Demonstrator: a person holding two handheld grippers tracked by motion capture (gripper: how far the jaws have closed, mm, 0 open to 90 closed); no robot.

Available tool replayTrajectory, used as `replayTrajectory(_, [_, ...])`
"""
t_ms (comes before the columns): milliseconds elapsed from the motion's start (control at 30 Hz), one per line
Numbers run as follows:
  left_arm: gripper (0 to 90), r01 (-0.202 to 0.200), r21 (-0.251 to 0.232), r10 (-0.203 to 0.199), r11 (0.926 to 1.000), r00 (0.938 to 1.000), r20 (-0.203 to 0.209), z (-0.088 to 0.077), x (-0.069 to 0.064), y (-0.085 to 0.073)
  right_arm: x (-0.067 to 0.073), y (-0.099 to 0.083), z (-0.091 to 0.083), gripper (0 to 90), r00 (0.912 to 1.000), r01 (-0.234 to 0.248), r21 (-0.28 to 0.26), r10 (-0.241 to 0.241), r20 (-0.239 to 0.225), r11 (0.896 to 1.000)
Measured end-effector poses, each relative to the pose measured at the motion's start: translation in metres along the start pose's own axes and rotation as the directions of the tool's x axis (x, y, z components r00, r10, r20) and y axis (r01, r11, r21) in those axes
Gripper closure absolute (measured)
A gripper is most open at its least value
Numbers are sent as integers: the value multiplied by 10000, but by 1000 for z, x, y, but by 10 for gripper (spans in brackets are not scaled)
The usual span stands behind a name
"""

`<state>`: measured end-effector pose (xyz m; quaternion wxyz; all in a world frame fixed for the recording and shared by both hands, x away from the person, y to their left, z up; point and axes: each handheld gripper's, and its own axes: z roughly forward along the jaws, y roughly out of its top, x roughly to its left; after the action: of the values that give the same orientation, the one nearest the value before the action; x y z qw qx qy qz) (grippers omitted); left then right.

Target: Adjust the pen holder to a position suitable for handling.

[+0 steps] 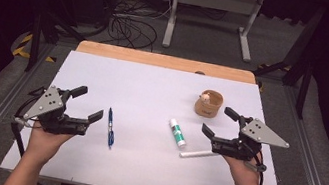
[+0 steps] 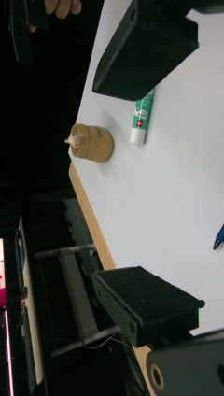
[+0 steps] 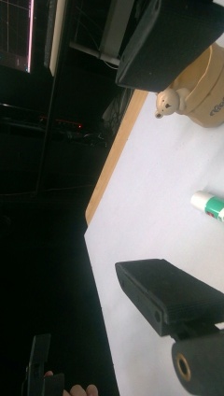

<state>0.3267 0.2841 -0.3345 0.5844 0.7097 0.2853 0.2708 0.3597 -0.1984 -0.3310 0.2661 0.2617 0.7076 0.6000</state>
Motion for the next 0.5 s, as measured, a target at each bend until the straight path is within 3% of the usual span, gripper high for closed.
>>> replayTrajectory(333, [111, 35, 49, -35, 10000, 10000, 37, 1, 0, -1, -5, -7, 0, 224, 9988, 328, 535, -307, -391, 9980])
replayTrajectory(500, [111, 104, -16, -103, 9999, 9999, 127, 2, 0, -1, -7, -11, 1, 266, 9992, 191, 737, -165, -363, 9971])
